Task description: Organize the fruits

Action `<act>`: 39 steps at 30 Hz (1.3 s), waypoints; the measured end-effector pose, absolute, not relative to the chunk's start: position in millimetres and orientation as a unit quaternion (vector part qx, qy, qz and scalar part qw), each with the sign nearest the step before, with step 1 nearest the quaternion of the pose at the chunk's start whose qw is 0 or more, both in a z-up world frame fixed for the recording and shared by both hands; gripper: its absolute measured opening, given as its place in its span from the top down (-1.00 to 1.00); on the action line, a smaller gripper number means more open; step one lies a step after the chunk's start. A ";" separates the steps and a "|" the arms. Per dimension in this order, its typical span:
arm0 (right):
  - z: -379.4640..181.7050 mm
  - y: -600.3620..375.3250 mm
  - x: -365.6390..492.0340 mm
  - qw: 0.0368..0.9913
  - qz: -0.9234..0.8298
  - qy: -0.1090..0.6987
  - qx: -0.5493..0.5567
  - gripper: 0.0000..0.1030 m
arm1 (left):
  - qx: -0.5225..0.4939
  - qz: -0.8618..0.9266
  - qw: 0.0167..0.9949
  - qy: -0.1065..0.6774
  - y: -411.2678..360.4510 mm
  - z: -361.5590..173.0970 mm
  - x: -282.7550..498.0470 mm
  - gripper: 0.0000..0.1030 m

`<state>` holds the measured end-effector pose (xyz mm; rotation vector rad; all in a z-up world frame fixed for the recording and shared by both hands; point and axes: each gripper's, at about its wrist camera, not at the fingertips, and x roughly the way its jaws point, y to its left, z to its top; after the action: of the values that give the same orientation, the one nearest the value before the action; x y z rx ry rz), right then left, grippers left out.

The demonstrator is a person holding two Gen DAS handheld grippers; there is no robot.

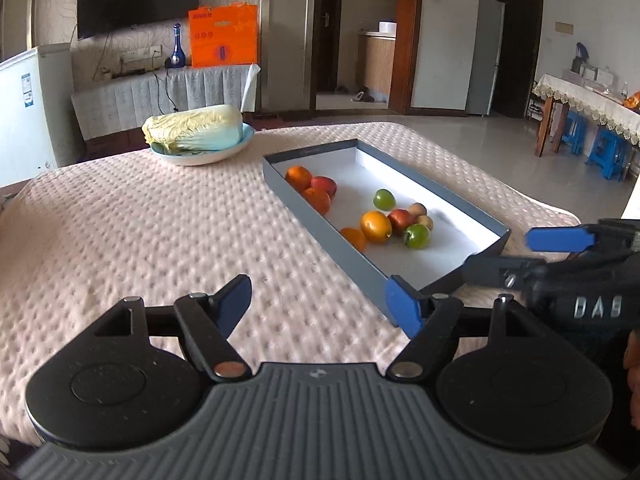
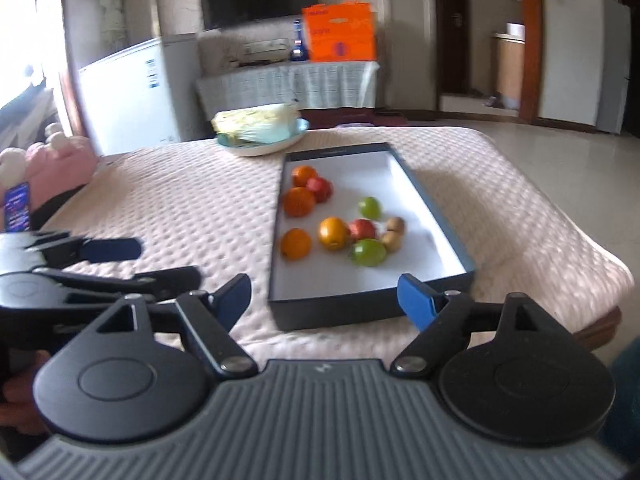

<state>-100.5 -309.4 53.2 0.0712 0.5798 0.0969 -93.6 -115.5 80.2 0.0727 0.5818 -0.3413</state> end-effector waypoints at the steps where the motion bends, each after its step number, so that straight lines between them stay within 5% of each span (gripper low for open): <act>1: 52.6 -313.1 -99.9 0.957 0.036 0.284 0.043 -0.59 | 0.042 -0.166 0.944 0.282 -116.5 79.5 -94.0 -0.55; 39: 44.6 -331.5 -97.9 0.952 -0.012 0.296 0.080 -0.59 | 0.079 -0.193 0.936 0.284 -129.1 67.4 -95.6 -0.58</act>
<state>-97.9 -331.5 44.6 0.1629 0.6019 -0.0248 -95.6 -129.1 67.4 0.1609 0.5798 -0.3948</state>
